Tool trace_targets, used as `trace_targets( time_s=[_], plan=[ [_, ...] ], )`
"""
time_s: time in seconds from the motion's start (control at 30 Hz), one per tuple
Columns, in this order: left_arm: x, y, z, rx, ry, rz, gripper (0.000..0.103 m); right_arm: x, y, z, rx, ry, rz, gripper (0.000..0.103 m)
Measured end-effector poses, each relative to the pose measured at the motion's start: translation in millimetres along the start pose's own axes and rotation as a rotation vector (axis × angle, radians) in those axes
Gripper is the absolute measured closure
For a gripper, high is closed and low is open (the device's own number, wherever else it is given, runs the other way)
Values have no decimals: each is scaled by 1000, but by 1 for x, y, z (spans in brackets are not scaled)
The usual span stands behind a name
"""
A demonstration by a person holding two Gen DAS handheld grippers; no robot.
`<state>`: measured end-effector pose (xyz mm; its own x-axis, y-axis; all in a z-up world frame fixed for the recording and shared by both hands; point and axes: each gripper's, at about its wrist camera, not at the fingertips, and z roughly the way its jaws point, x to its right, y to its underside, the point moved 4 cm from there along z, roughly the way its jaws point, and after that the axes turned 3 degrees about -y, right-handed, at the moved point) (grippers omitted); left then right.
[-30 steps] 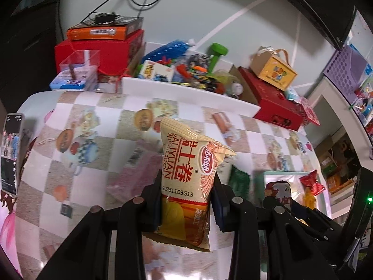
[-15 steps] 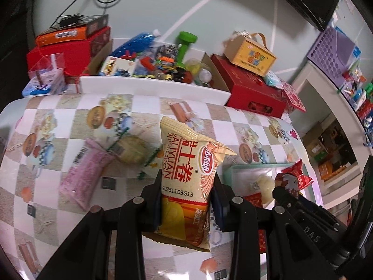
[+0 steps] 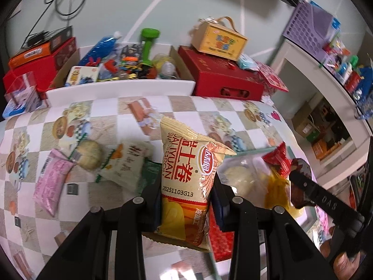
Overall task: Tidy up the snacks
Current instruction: 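Carry the chip bag with the left gripper while the right carries the biscuit bag toward the tray, then lower both bags into the tray and open both grippers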
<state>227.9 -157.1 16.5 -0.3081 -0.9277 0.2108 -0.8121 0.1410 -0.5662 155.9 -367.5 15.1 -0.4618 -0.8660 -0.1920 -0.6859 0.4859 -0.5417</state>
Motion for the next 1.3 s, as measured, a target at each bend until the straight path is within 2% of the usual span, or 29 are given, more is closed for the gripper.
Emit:
trace_targets(
  time_s=[0.3, 0.53, 0.83, 1.17, 1.3],
  plan=[
    [60, 15, 16, -48, 67, 121, 66, 55, -9, -6, 19, 50, 111, 61],
    [102, 36, 39, -101, 83, 219, 66, 83, -2, 9, -32, 86, 150, 61],
    [118, 51, 67, -135, 67, 256, 66, 100, 8, 42, -94, 81, 187, 61],
    [125, 55, 74, -145, 47, 284, 66, 106, 11, 52, -128, 91, 190, 61],
    [127, 55, 73, -152, 38, 286, 59, 105, 11, 52, -131, 104, 184, 61]
  ],
)
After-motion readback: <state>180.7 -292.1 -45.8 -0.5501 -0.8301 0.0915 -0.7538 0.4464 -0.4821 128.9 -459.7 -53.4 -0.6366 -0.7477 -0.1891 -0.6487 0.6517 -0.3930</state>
